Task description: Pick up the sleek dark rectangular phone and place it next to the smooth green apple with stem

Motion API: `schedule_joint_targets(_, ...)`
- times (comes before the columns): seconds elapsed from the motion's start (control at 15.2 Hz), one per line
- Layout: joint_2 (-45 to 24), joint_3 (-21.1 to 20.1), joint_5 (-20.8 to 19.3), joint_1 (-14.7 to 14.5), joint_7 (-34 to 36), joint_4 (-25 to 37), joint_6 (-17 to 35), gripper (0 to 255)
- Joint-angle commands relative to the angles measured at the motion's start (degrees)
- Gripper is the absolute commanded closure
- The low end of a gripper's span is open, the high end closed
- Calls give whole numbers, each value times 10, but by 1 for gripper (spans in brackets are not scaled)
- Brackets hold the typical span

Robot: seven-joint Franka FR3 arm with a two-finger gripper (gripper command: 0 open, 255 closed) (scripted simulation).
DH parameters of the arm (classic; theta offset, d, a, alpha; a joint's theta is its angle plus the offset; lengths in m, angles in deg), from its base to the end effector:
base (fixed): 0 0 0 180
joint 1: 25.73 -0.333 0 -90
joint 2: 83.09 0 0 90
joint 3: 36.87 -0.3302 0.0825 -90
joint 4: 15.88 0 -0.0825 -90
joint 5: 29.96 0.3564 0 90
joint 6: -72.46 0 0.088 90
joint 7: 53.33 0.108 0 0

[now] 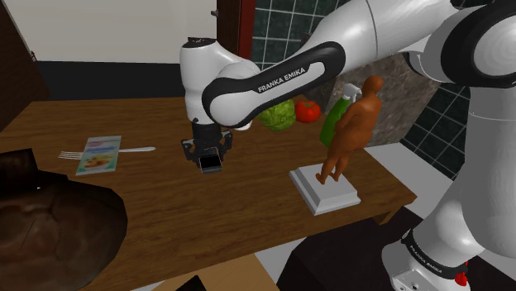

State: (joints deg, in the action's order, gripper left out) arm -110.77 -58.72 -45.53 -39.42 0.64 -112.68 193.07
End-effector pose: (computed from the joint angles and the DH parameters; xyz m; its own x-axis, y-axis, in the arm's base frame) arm 0.5515 0.3405 0.3579 0.9764 -0.2141 0.0282 -0.2154 -0.9749 0.0561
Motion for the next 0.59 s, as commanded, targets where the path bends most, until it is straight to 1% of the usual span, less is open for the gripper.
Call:
schedule_joint_targets(0.0,3,-1,2,1,-1,2,-6,255)
schedule_joint_targets(0.53,29,-8,15,4,-12,28,-55,255)
